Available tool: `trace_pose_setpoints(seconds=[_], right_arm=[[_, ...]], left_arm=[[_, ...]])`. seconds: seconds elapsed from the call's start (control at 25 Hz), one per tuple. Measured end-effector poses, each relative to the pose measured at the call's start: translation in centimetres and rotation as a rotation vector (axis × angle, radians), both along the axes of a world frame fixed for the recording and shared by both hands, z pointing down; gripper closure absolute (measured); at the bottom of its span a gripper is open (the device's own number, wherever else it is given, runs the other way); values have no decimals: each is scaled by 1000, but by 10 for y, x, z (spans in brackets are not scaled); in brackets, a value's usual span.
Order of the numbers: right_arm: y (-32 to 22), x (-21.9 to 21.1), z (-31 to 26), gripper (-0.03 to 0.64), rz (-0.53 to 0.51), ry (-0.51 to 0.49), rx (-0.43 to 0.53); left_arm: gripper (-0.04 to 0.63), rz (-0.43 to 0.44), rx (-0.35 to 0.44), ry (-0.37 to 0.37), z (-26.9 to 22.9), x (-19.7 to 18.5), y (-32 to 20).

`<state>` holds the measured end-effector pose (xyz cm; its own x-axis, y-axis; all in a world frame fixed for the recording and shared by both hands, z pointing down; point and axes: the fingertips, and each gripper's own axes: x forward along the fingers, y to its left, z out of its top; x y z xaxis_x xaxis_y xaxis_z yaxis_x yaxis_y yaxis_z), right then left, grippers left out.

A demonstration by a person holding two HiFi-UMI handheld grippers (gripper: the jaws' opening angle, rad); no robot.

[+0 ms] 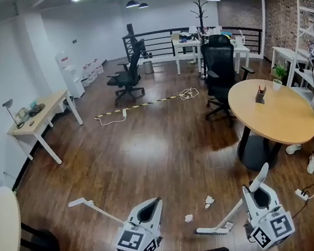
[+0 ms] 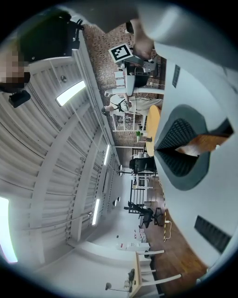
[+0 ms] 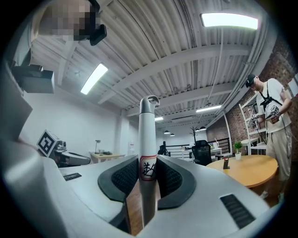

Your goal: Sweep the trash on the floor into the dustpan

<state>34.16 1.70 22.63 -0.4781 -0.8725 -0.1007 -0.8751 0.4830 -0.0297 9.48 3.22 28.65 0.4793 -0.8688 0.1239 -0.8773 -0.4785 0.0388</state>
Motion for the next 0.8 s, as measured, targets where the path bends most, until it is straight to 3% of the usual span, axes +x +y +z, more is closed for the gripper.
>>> trace_pose_setpoints(seconds=[0.32, 0.56, 0.8], right_arm=[[-67, 1, 28, 495, -1, 9, -33], [-103, -30, 38, 495, 49, 33, -35], [-118, -72, 53, 499, 137, 61, -56]], left_arm=[[594, 11, -22, 6, 21, 8, -67], [594, 16, -43, 7, 39, -30, -107], [594, 26, -21, 11, 47, -99, -132]])
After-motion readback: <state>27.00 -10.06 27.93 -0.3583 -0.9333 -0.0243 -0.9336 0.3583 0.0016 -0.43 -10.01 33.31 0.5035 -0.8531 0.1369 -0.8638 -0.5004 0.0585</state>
